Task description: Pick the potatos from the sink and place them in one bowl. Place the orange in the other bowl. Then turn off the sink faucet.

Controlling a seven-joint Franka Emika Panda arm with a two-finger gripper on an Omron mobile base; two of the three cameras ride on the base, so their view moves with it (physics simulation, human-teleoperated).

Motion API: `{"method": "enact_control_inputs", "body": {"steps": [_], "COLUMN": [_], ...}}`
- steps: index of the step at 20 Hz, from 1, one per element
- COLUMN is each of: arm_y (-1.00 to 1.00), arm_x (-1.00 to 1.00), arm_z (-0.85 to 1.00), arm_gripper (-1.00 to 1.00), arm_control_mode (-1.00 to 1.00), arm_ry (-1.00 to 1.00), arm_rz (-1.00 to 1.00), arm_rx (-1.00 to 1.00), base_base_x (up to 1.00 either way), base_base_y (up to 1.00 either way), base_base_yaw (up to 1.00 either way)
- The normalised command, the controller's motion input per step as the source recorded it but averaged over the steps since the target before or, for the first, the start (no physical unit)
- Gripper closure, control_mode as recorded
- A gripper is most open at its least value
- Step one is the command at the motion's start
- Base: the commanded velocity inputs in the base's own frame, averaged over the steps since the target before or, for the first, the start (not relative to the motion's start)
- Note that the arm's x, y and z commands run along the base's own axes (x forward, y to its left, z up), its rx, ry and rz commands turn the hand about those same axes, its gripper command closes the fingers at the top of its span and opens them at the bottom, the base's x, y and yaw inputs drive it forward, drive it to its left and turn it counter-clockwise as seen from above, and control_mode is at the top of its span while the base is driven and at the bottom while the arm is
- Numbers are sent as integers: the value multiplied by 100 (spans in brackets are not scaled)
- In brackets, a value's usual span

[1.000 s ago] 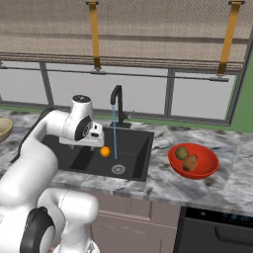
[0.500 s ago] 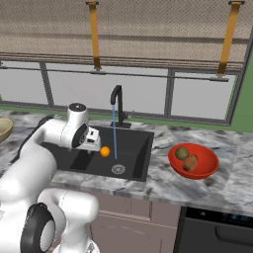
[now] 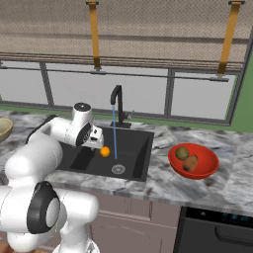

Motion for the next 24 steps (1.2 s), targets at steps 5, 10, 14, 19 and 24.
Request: {"method": "enact_control_inputs", "body": {"steps": [5,10,14,19,24], "arm_y": [-22,-27,-7,0,0], "arm_x": [19,1,0,2,18], "arm_z": [0,0,-14,-37,-24], "arm_gripper": [-100,-100,-100,-100,-100], "arm_control_mode": [-100,-100,-100,-100,-100], "arm_ry": [0,0,0,-2,0], "arm_rz": [0,0,0,0,0], "arm_rx": [4,5,5,8,8], "base_base_x": [0,0,0,0,0], "base_base_y": [0,0,0,0,0], "base_base_yaw": [0,0,0,0,0]}}
